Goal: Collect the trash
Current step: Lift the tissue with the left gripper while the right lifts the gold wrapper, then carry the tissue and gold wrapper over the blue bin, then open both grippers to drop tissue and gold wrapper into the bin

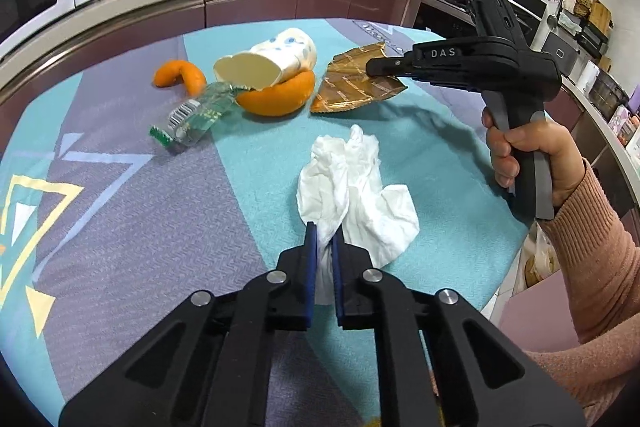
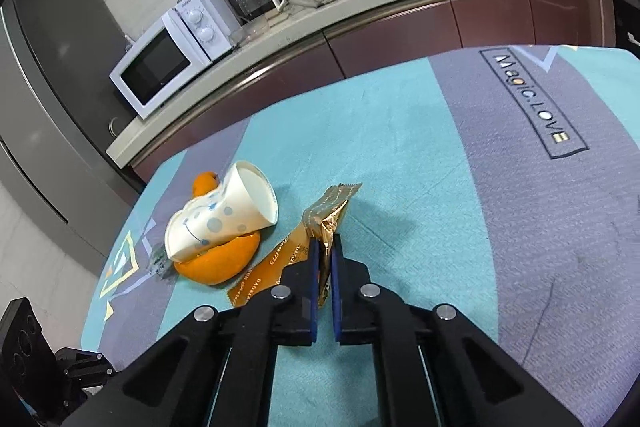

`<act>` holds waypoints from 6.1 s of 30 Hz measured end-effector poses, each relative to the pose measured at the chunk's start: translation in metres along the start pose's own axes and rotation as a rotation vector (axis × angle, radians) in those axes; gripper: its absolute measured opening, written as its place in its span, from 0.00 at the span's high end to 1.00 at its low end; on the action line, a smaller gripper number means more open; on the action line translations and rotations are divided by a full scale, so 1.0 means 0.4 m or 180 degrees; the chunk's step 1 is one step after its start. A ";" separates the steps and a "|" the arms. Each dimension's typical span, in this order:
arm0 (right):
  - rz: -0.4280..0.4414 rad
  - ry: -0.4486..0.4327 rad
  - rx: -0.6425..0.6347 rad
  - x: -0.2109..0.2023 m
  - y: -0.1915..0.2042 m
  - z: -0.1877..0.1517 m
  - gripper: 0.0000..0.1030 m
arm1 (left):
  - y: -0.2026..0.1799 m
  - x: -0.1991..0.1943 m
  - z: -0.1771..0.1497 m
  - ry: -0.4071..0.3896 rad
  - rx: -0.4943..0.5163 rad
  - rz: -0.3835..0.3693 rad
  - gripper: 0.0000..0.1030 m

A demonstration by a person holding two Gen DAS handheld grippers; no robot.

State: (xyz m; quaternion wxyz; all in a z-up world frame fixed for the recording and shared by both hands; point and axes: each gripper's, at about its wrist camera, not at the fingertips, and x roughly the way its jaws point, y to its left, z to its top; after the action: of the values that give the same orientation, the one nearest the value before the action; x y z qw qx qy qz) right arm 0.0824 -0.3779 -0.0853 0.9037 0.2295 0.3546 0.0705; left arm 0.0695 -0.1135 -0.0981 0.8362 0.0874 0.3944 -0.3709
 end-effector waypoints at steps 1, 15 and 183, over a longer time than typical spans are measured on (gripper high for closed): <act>0.0005 -0.0034 0.0014 -0.010 0.000 -0.002 0.96 | 0.000 -0.007 0.002 -0.0033 0.0012 0.0011 0.93; 0.0155 -0.0354 -0.0079 -0.132 0.054 -0.015 0.96 | 0.033 -0.099 -0.019 -0.0272 -0.0037 0.0116 0.93; 0.1332 0.1595 -0.2018 0.573 1.165 -0.293 0.88 | 0.908 -0.492 -0.430 -0.0396 -0.2337 0.2180 0.89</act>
State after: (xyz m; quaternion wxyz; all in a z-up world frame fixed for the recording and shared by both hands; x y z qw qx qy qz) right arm 0.1893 0.1436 -0.0836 0.7819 -0.0160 0.4693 0.4101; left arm 0.1360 0.3283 -0.1246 0.9074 -0.1104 0.3969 0.0832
